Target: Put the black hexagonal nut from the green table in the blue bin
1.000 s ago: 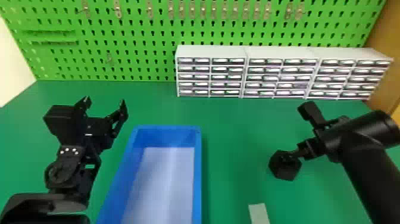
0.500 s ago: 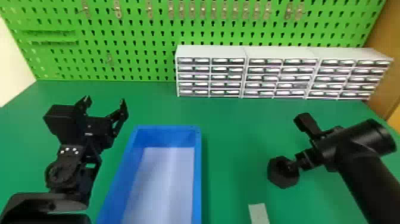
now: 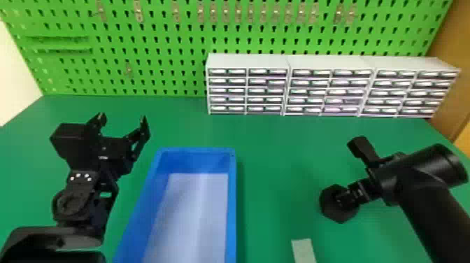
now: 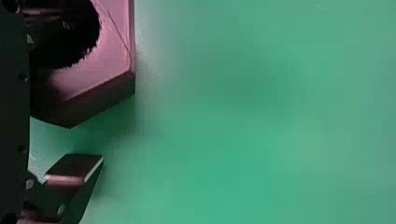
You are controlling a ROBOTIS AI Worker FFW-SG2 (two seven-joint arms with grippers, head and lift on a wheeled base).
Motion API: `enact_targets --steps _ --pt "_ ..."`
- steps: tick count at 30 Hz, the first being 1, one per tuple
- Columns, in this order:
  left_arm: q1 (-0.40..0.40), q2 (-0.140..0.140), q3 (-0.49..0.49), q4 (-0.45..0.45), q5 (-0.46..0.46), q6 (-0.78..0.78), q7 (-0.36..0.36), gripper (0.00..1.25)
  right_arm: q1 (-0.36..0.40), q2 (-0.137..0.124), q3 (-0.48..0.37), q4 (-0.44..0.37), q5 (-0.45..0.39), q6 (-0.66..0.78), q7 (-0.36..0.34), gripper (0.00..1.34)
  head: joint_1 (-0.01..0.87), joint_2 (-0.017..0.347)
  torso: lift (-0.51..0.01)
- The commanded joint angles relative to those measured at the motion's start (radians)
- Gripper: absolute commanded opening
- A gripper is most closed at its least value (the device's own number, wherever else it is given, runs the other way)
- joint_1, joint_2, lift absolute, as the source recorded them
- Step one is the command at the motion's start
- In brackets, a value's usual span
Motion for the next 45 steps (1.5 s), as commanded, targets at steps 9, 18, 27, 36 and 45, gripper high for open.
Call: enact_targets --steps 9,18,27,36,45 --pt "0.005 0.002 0.003 0.0 0.002 -0.001 0.0 0.85 -0.001 -0.002 -0.03 -0.04 -0.012 -0.006 -0.001 0.36 0.657 0.057 -0.095" --pt "0.006 0.003 0.001 0.0 0.002 -0.001 0.0 0.85 0.008 -0.005 -0.076 -0.091 -0.012 -0.006 -0.001 0.36 0.657 0.057 -0.095" --pt "0.008 0.002 0.0 0.0 0.002 -0.001 0.0 0.85 0.011 -0.006 -0.095 -0.126 -0.012 0.0 -0.001 0.36 0.657 0.057 -0.095" --pt "0.008 0.003 -0.005 0.0 0.0 -0.001 0.0 0.85 0.025 -0.002 -0.132 -0.192 -0.029 0.0 -0.001 0.36 0.657 0.057 -0.095" --pt "0.009 0.003 -0.005 0.0 0.0 -0.001 0.0 0.85 0.045 0.009 -0.164 -0.321 -0.082 0.005 -0.001 0.36 0.657 0.057 -0.095"
